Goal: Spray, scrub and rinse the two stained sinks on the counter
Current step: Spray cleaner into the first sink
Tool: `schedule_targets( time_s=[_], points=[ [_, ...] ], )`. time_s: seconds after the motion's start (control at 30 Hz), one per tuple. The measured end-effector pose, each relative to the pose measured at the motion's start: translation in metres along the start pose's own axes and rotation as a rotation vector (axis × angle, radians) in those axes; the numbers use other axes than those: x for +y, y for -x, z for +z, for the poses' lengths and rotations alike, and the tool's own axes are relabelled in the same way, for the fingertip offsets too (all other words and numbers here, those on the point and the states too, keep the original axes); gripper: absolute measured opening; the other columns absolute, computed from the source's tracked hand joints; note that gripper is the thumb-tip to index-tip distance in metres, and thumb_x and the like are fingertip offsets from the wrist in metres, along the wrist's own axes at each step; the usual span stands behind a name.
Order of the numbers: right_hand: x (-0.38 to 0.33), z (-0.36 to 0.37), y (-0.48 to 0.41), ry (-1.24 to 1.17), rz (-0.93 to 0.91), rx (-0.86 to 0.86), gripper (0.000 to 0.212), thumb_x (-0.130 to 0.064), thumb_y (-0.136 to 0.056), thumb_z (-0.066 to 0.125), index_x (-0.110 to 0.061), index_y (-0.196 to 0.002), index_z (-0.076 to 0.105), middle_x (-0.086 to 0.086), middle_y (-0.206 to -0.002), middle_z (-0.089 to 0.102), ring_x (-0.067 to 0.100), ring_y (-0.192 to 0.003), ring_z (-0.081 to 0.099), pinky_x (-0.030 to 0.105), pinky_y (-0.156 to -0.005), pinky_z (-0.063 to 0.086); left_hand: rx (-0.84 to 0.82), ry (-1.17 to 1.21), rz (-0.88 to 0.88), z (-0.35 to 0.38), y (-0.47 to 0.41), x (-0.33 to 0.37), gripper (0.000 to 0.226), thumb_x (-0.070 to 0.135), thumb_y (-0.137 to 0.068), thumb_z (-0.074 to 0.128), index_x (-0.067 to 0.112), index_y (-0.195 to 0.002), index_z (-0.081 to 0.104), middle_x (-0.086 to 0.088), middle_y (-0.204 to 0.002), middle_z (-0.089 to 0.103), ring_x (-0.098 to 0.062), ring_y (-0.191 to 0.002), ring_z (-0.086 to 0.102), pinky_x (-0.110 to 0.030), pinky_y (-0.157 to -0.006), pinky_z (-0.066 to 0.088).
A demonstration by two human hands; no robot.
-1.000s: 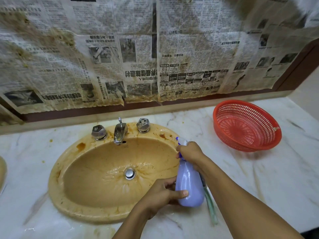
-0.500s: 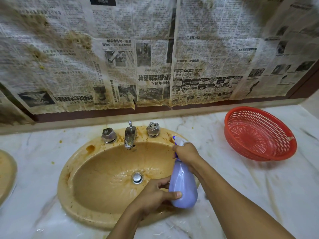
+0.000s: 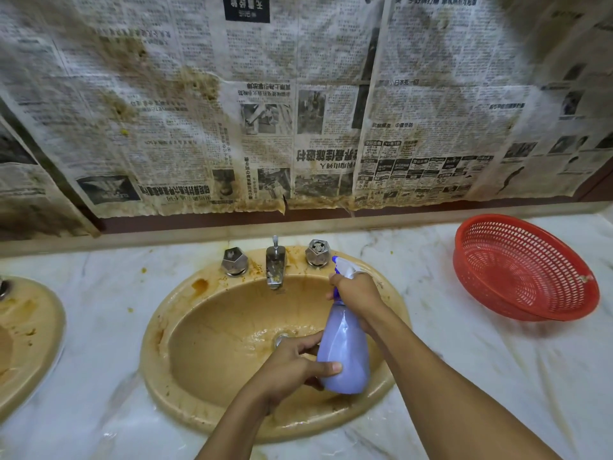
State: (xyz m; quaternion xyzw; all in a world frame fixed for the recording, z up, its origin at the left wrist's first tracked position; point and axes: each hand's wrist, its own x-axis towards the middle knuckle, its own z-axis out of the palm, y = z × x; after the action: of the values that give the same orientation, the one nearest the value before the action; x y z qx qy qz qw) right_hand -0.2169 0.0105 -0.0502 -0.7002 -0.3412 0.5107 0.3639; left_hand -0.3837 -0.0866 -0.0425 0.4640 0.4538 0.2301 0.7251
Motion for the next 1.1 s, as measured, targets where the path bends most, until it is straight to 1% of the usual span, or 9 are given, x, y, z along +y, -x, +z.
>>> schedule_targets(
  time_s=[0.1,0.2,0.37,0.53,0.67,0.77,0.9,1.0,1.1],
  points=[
    [-0.007,0.004,-0.001,-0.032,0.002,-0.042,0.023,-0.017,-0.097,0.060,-0.010,-0.118,0.064,0.008,-0.080,0.077,0.014,-0.070,0.065,0.023,-0.059,0.052,0.001,0.009,0.018,-0.007,0.001,0.001,0.051,0.020,-0.076,0.083,0.025,-0.126,0.074,-0.016,-0.124,0.069,-0.020,-0.089,0.067,-0.038,-0.077,0.056],
    [-0.014,0.011,-0.001,0.033,-0.007,-0.040,0.035,-0.016,-0.096,0.061,-0.001,-0.128,0.062,0.006,-0.071,0.075,0.010,-0.061,0.064,0.021,-0.053,0.051,-0.005,0.016,0.039,-0.010,0.006,0.002,0.049,0.021,-0.077,0.083,0.026,-0.125,0.075,-0.018,-0.122,0.069,-0.020,-0.087,0.066,-0.040,-0.079,0.055],
    [-0.020,0.037,0.012,0.121,-0.073,-0.120,0.022,-0.018,-0.098,0.057,-0.030,-0.116,0.057,0.001,-0.055,0.067,0.016,-0.065,0.063,0.026,-0.064,0.049,0.076,0.040,0.051,-0.019,0.023,-0.008,0.051,0.023,-0.074,0.086,0.028,-0.124,0.076,-0.021,-0.123,0.066,-0.024,-0.092,0.069,-0.045,-0.081,0.058],
    [-0.013,0.060,0.023,0.153,-0.036,-0.218,0.024,-0.021,-0.099,0.061,-0.002,-0.112,0.066,0.005,-0.072,0.073,0.008,-0.060,0.061,0.020,-0.054,0.047,0.099,0.090,0.006,-0.034,0.045,-0.020,0.044,0.018,-0.076,0.086,0.023,-0.119,0.079,-0.011,-0.119,0.072,-0.029,-0.108,0.072,-0.050,-0.093,0.060],
    [-0.007,0.072,0.032,0.180,-0.065,-0.154,0.012,-0.018,-0.092,0.055,-0.019,-0.103,0.060,0.004,-0.059,0.070,0.017,-0.062,0.062,0.028,-0.067,0.049,0.099,0.080,0.008,-0.040,0.060,-0.020,0.042,0.011,-0.081,0.085,0.025,-0.121,0.078,-0.014,-0.118,0.071,-0.029,-0.107,0.073,-0.042,-0.088,0.061],
    [-0.007,0.081,0.041,0.167,-0.052,-0.135,0.014,-0.021,-0.092,0.058,-0.010,-0.090,0.066,0.007,-0.063,0.073,0.021,-0.069,0.063,0.035,-0.071,0.051,0.103,0.088,0.015,-0.045,0.072,-0.021,0.044,0.009,-0.082,0.084,0.025,-0.123,0.077,-0.014,-0.118,0.071,-0.026,-0.104,0.074,-0.035,-0.081,0.060],
    [-0.012,0.097,0.062,0.100,-0.078,-0.257,0.031,-0.026,-0.099,0.064,-0.022,-0.128,0.055,0.008,-0.079,0.075,0.016,-0.073,0.066,0.026,-0.069,0.054,0.111,0.064,0.029,-0.056,0.094,-0.027,0.046,0.017,-0.081,0.086,0.030,-0.123,0.076,-0.008,-0.119,0.073,-0.022,-0.106,0.073,-0.034,-0.085,0.060],
    [-0.005,0.121,0.081,0.168,-0.109,-0.260,0.010,-0.022,-0.097,0.060,-0.021,-0.103,0.067,0.008,-0.074,0.075,0.019,-0.072,0.065,0.038,-0.085,0.059,0.109,0.035,0.037,-0.070,0.119,-0.037,0.050,0.024,-0.080,0.085,0.034,-0.127,0.073,-0.009,-0.121,0.074,-0.021,-0.102,0.072,-0.037,-0.086,0.060],
    [0.005,0.145,0.102,0.205,-0.114,-0.296,0.047,-0.016,-0.092,0.053,-0.028,-0.137,0.060,0.001,-0.061,0.069,0.014,-0.062,0.061,0.026,-0.069,0.050,0.127,0.035,0.021,-0.083,0.145,-0.051,0.048,0.024,-0.081,0.084,0.036,-0.126,0.074,-0.013,-0.120,0.074,-0.021,-0.096,0.071,-0.041,-0.082,0.059]
  ],
)
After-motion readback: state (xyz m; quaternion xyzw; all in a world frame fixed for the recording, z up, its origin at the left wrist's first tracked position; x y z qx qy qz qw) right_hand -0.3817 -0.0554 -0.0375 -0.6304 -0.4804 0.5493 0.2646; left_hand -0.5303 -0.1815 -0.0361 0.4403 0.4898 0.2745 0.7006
